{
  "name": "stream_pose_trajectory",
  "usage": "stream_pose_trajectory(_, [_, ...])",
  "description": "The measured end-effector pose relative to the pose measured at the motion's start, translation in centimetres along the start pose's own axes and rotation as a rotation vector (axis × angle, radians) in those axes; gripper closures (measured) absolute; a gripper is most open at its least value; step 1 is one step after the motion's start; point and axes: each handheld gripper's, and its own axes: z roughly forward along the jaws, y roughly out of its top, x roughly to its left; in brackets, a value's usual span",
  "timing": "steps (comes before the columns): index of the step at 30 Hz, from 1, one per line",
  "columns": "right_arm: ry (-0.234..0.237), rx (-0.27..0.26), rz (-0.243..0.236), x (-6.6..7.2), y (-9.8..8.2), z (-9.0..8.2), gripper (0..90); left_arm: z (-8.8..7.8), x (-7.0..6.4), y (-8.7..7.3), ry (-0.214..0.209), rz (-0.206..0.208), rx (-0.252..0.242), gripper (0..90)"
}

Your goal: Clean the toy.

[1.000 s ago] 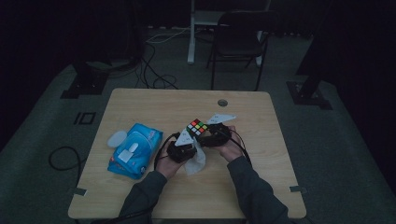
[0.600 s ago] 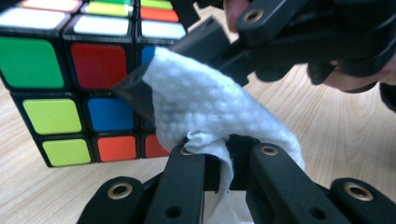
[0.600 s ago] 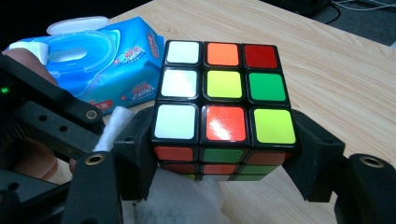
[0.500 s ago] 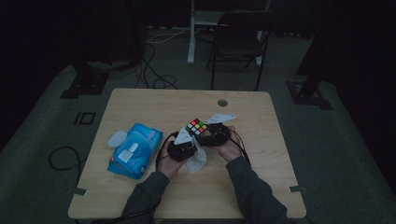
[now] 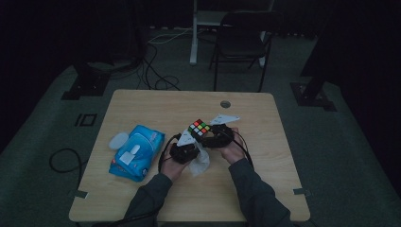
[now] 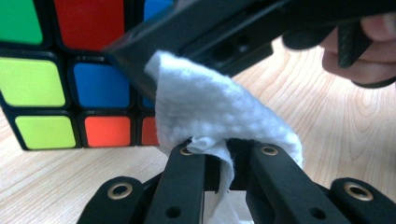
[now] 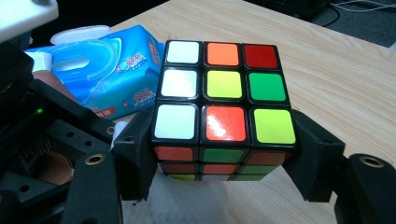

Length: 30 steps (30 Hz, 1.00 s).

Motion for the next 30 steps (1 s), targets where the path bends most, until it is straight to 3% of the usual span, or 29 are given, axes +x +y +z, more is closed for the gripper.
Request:
stream_pose_trajectory(10, [0.009, -0.002, 0.01, 0.07, -0.03, 0.14, 34.3, 0.08, -0.12, 0.51, -0.005, -0.006, -0.027, 88.0])
stream_pose_trajectory(16, [0.0, -0.008, 0.01, -0.22, 0.01, -0.21, 34.3, 0.3, 0.01, 0.03, 0.002, 0.0, 0.006, 88.0])
stream_pose_trajectory(26, [0.008, -0.001, 0.007, -0.11, -0.06, 0.01, 34.3, -0.16, -0.2, 0.57, -0.005, -0.002, -0.03, 87.6])
stream_pose_trajectory(30, [0.006, -0.007, 0.007, -0.2, 0.05, -0.14, 34.3, 0.03, -0.04, 0.18, 0.007, 0.009, 0.012, 87.6])
